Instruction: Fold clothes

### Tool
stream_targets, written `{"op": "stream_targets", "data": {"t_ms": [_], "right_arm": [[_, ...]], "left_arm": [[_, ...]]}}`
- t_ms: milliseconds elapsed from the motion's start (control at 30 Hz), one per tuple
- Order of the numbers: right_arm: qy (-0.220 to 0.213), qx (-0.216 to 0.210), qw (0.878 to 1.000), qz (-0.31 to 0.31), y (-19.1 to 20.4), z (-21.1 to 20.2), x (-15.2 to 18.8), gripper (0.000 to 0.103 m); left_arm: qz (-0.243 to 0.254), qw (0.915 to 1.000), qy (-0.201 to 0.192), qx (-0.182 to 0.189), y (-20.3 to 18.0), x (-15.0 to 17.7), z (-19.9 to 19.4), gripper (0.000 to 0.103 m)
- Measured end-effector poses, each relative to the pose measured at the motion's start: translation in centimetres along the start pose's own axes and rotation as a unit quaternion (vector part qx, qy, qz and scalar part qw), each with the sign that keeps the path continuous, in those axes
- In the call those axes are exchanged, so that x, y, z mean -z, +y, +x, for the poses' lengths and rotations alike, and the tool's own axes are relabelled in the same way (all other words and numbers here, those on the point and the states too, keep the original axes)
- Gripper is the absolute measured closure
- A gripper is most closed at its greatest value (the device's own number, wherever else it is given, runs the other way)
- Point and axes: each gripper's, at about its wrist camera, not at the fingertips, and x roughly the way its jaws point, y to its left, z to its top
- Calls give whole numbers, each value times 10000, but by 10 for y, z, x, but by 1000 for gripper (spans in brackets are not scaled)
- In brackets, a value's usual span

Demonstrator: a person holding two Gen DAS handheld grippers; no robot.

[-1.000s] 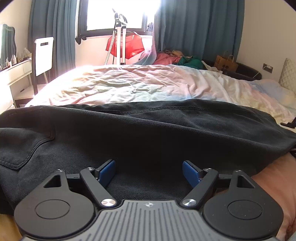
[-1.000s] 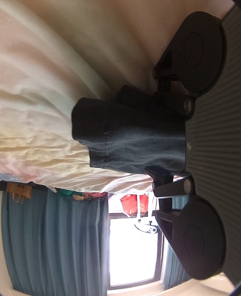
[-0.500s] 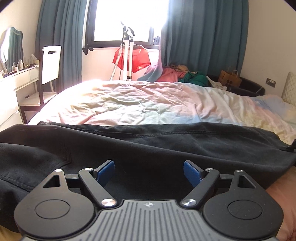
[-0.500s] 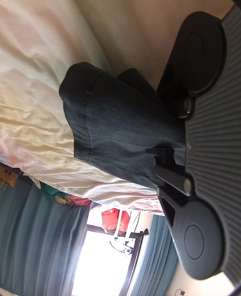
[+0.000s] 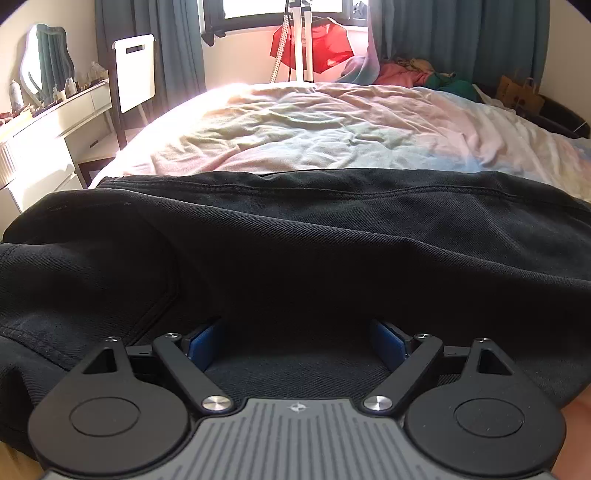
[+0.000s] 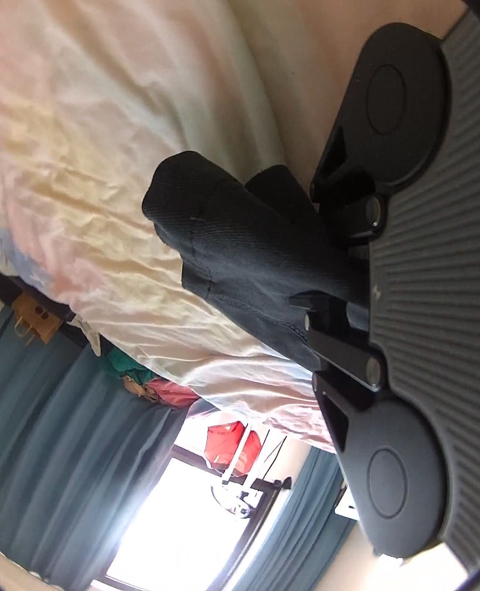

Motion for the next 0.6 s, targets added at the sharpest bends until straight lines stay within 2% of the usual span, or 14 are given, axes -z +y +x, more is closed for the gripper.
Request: {"op": "stream_targets", "data": {"t_ms": [133,200,267,367,467,533,600], "right_arm": [[-384,191,9920,-1189,52,-18,6,93],[-649,232,9810,-1814,86,-29,13,93],[-900,323,9629,-2524,125,-39,24,93],[-1209,333,9220,-3664,193,-51,60,93],[-1444,107,8670,-4768,259,-60,116,93],[-1476,-138,8323,-5341,286,-61,164,93],[-1321,-365,8047,-5776,290,-53,217,93]], "left_arm": [[-66,9999,-38,92,5,1,-4,16],[-60,9998,-90,151,7,-1,-9,16],[-160,9992,-269,268,14,-7,-17,16],[-767,9943,-647,356,41,-18,-33,16],[-1521,9829,-960,403,72,-23,-49,14],[-1960,9737,-1102,367,91,-22,-58,14],[-2257,9667,-1167,306,106,-21,-65,14]]}}
